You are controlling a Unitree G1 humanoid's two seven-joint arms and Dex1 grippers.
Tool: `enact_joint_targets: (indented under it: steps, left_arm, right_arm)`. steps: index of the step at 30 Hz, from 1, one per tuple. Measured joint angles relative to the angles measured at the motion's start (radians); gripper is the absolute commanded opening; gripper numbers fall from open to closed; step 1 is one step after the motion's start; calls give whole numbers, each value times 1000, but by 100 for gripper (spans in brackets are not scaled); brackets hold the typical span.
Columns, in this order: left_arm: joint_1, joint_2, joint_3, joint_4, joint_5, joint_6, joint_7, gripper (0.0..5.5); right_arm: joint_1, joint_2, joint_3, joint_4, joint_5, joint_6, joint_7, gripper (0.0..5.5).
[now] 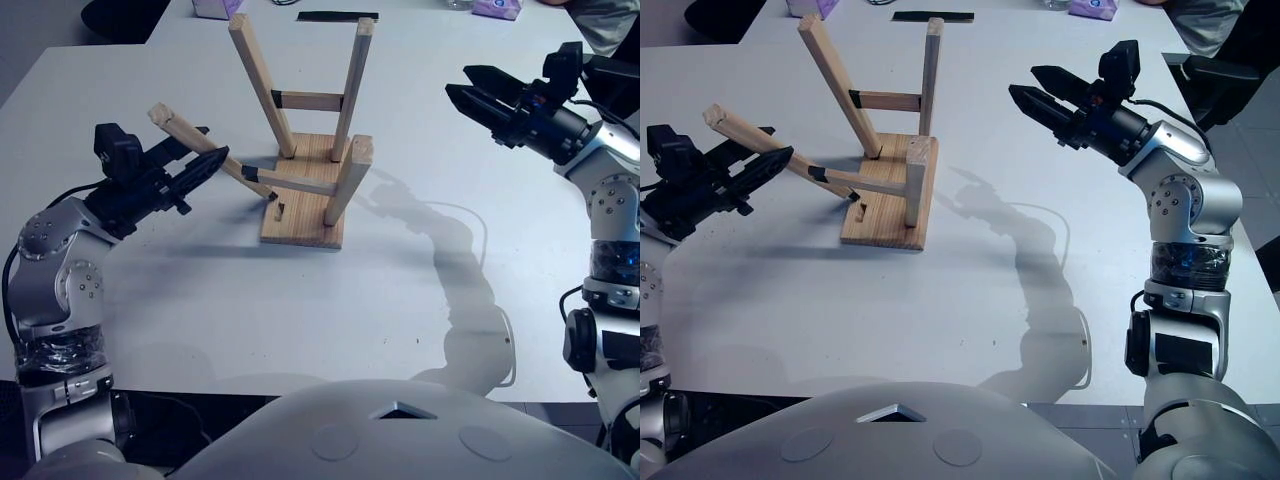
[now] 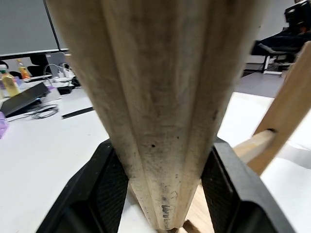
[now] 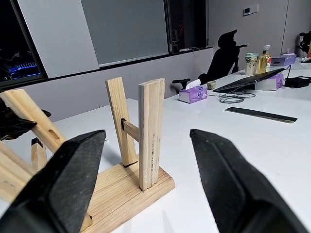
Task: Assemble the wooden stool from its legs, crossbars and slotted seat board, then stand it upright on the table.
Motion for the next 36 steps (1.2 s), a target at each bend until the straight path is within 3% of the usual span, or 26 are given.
enact_joint_targets:
  steps: [13, 23, 36]
  left_arm:
    - [141, -48, -95, -181, -69, 39, 70, 203]
    - [63, -38, -110, -272, -104, 86, 104, 203]
    - [20, 10, -187, -182, -40, 82, 14, 203]
  right_arm:
    - [21, 1, -6, -7, -12, 0, -4, 319]
    - [21, 2, -6, -5, -22, 0, 2, 319]
    - [-1, 9, -82, 56, -38, -49, -71, 319]
